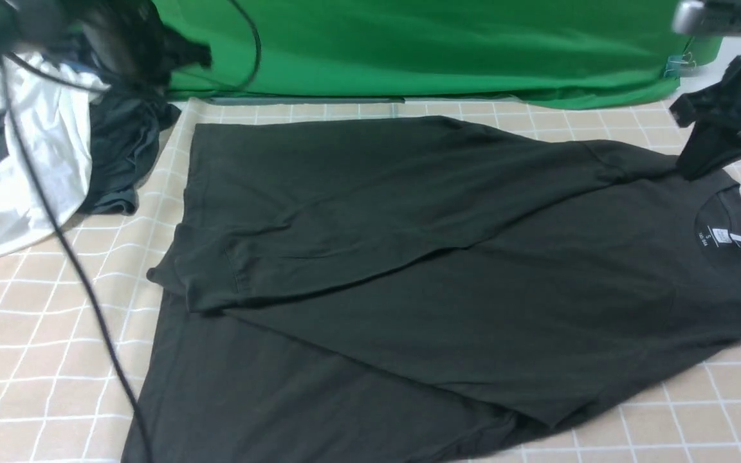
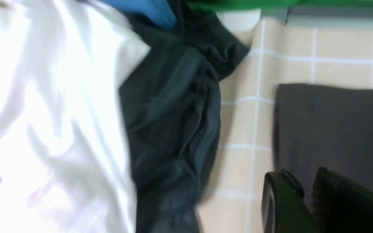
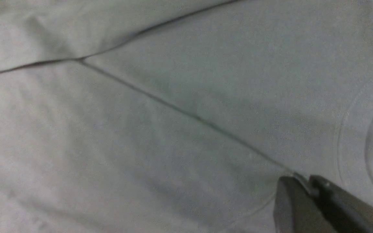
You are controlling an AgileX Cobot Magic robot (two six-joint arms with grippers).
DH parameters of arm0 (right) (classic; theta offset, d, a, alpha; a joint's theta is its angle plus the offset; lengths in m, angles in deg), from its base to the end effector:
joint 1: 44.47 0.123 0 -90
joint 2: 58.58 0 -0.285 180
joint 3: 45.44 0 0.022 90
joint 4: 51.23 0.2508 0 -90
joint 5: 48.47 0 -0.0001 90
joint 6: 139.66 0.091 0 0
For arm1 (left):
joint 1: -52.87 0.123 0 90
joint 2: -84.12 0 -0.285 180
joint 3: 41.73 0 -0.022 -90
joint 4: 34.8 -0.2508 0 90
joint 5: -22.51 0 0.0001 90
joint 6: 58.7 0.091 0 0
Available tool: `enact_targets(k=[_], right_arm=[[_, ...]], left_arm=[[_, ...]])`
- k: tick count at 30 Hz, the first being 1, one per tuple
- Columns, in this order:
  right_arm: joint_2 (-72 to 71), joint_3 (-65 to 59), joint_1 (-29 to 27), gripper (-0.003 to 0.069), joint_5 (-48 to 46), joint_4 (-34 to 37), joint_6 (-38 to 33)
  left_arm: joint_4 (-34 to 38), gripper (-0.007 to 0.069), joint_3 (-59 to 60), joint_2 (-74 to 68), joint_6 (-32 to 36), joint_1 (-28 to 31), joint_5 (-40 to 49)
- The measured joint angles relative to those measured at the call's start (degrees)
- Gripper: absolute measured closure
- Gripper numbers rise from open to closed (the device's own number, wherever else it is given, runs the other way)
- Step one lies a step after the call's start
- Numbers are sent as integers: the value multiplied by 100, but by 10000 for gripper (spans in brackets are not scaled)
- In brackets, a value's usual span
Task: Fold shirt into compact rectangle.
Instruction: 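Grasp the near edge of the shirt at its hem and shoulder corners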
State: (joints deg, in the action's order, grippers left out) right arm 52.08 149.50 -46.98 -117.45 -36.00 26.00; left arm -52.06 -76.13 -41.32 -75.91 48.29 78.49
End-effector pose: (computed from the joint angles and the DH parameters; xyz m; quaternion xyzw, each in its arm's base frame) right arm 0.3771 0.0058 0.3017 -0.0708 0.9803 0.1082 0.1494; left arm 0.4662 -0.0149 0.2996 -0.0594 0.9472 0.0875 0.3026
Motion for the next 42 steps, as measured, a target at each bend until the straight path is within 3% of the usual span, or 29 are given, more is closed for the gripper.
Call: enact_targets(k=[2, 5, 9, 14, 20, 27, 31, 34, 38, 42], right_arm=[[-451, -339, 0, 568, -11, 0, 26], [-930, -910, 0, 566, 70, 6, 38], [-1324, -1719, 0, 533, 313, 6, 58], [-1468, -2921, 12, 361, 757, 6, 104], [-1468, -3529, 212, 251, 1215, -49, 62], [-1472, -3603, 506, 231, 1649, -245, 203], [-1393, -3603, 517, 227, 1998, -588, 573], [-1205, -3603, 517, 181, 2073, -698, 682], [-793, -3603, 517, 48, 2273, -731, 846], [-525, -3603, 517, 20, 2494, -745, 1026]], left_arm=[[656, 524, 210, 567, 237, 0, 693], [1382, 587, 970, 1329, 378, -54, 728], [1895, 614, 2190, 2197, 457, -285, 524], [2137, 614, 4563, 3444, 6, -948, 327], [2125, 609, 6141, 3780, -552, -1093, 104], [1463, 494, 7094, 3798, -1135, -1093, -137], [1477, 405, 7147, 3798, -1221, -1093, -398], [1574, 361, 7147, 3798, -1222, -1093, -554], [1664, 339, 7147, 3798, -1181, -1093, -721], [1668, 339, 7147, 3798, -1149, -1093, -726]])
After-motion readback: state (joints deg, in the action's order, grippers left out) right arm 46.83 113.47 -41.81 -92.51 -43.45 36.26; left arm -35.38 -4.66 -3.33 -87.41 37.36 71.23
